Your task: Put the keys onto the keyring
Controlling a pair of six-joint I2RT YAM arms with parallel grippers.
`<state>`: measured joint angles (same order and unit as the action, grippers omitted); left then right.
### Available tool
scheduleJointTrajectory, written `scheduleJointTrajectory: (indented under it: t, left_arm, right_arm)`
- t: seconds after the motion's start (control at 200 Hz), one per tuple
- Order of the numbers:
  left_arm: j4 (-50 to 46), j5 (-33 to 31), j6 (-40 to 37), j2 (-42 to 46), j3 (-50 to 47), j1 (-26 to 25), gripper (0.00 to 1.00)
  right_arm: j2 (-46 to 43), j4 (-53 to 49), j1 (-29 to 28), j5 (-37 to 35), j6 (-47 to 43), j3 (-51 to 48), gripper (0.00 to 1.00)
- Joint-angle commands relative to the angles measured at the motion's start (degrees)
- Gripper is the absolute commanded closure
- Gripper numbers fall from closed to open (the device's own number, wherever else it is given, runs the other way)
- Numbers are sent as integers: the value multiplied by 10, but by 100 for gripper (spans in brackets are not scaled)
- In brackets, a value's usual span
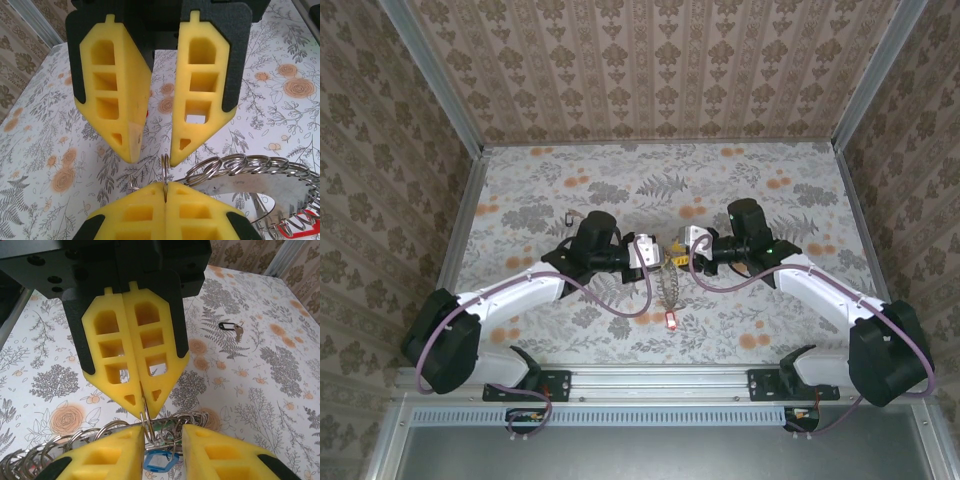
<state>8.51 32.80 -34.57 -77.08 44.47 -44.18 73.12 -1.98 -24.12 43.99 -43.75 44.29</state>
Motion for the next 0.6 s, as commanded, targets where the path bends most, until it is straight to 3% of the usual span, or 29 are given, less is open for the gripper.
scheduleJointTrajectory:
  t: [0.0,0.195,0.28,0.38,0.45,0.515,0.595]
  left_arm:
    - [9,3,-14,18,24,-4,100]
    - [5,2,-14,18,24,-6,100]
    - [11,-1,-8,21,20,-5,100]
    - [17,-17,-7,24,15,-5,100]
    - [36,-30,-5,28,3,-5,100]
    - [57,-43,-8,34,-9,-5,100]
    - [77,-73,-24,41,-23,-13,100]
  right_arm:
    - [9,-14,-8,17,-16,18,77]
    - [14,7,-10,5,-17,12,91]
    - [16,-11,-10,-5,-30,14,90]
    - [9,-26,-10,-21,-42,7,81]
    - [3,-26,-10,-38,-44,-3,82]
    - [-4,-13,-10,-65,-45,-18,91]
    - [-11,-2,-10,-80,-45,-31,90]
